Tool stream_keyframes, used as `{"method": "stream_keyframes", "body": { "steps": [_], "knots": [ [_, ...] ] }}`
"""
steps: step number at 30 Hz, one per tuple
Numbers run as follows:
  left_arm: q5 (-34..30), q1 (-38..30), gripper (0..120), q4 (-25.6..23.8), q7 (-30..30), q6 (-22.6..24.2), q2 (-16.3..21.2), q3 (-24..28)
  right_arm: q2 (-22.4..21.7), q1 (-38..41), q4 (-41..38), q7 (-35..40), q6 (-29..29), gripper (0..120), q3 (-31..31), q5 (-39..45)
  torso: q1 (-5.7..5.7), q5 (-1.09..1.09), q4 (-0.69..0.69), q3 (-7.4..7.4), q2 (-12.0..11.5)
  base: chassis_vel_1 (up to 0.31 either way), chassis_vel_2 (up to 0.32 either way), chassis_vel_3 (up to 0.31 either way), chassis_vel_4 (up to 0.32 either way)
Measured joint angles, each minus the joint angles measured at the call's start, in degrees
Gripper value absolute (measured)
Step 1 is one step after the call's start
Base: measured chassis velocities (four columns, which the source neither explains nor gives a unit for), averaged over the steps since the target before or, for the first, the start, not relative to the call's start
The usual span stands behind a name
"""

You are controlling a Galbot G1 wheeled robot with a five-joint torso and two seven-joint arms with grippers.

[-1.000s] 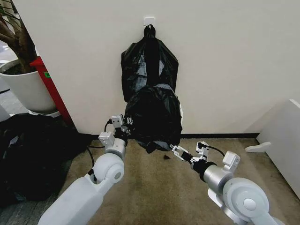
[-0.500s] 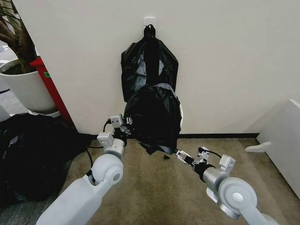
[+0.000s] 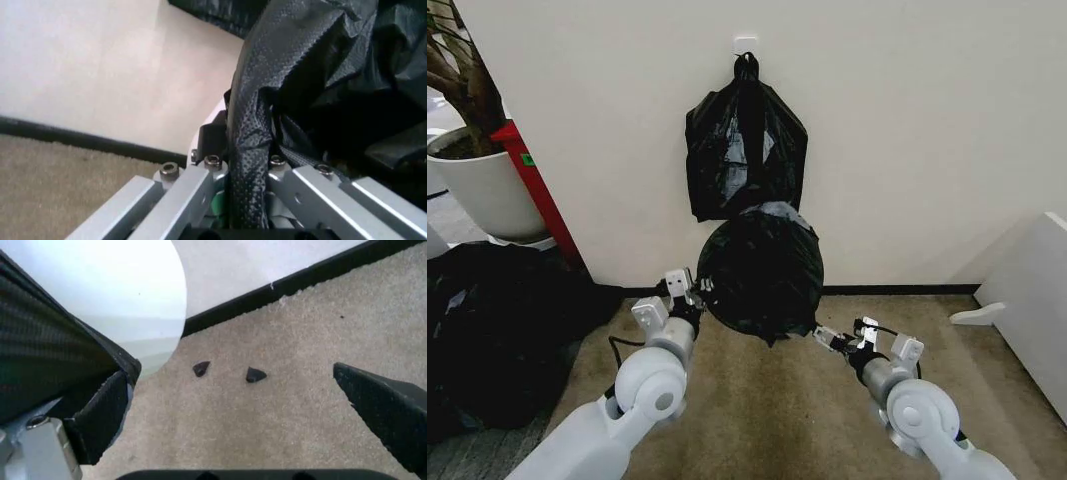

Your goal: Place the garbage bag over the trash bin.

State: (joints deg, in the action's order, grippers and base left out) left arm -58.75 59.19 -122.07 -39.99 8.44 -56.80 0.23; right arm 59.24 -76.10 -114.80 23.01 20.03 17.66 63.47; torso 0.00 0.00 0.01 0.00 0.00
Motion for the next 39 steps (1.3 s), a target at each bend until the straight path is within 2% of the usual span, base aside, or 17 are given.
{"method": "stream_keyframes", "body": {
  "steps": [3, 9, 14, 19, 23, 29, 33, 39],
  "knots": [
    [-4.5, -0.4, 1, -0.6, -2.0, 0.7, -0.4, -0.4, -0.5, -0.7, -0.1, -0.3, 0.0, 100, 0.1, -0.7, 0.00, 0.00, -0.01, 0.00, 0.0, 0.000, 0.000, 0.000, 0.000],
    [-10.4, -0.6, 1, -0.7, -2.3, 0.6, -1.3, -1.8, -1.8, -2.6, -0.9, -2.1, 1.1, 100, 0.2, -1.8, 0.00, 0.00, -0.02, 0.00, 0.0, 0.000, 0.000, 0.000, 0.000],
    [-11.6, -0.3, 1, -0.4, -1.1, 0.3, -1.4, -3.0, -3.1, -3.5, -2.3, -3.8, 0.5, 100, 1.0, -2.8, 0.00, 0.00, -0.01, 0.00, 0.0, 0.000, 0.000, 0.000, 0.000],
    [-11.9, -0.3, 1, 1.7, 0.4, 0.3, -1.5, -4.0, -4.4, -4.6, -4.2, -6.5, -2.5, 100, 1.7, -3.6, 0.00, 0.00, 0.00, 0.00, 0.0, 0.000, 0.000, 0.000, 0.000],
    [-11.6, -0.7, 1, 3.7, 1.1, -0.2, -1.8, -4.8, -6.1, -8.1, -6.8, -10.4, -4.7, 100, 2.7, -4.0, 0.00, 0.00, -0.01, 0.00, 0.0, 0.000, 0.000, 0.000, 0.000],
    [-12.9, -1.0, 1, 5.0, 1.9, -0.3, -2.3, -4.9, -6.3, -11.1, -8.9, -14.4, -6.9, 100, 4.5, -4.7, 0.00, -0.01, 0.00, 0.00, 0.0, 0.000, 0.000, 0.000, 0.000],
    [-15.6, -1.7, 1, 5.1, 1.1, -0.3, -2.8, -4.7, -6.2, -11.4, -8.0, -16.1, -7.2, 100, 5.5, -4.3, 0.00, 0.00, -0.01, 0.00, 0.0, 0.000, 0.000, 0.000, 0.000],
    [-20.7, -2.0, 1, 3.8, 1.0, 0.6, -2.0, -5.3, -5.7, -11.5, -2.3, -22.3, -7.6, 100, 8.1, -2.0, 0.00, 0.01, -0.01, 0.00, 0.0, 0.000, 0.000, 0.000, 0.000]
  ]
}}
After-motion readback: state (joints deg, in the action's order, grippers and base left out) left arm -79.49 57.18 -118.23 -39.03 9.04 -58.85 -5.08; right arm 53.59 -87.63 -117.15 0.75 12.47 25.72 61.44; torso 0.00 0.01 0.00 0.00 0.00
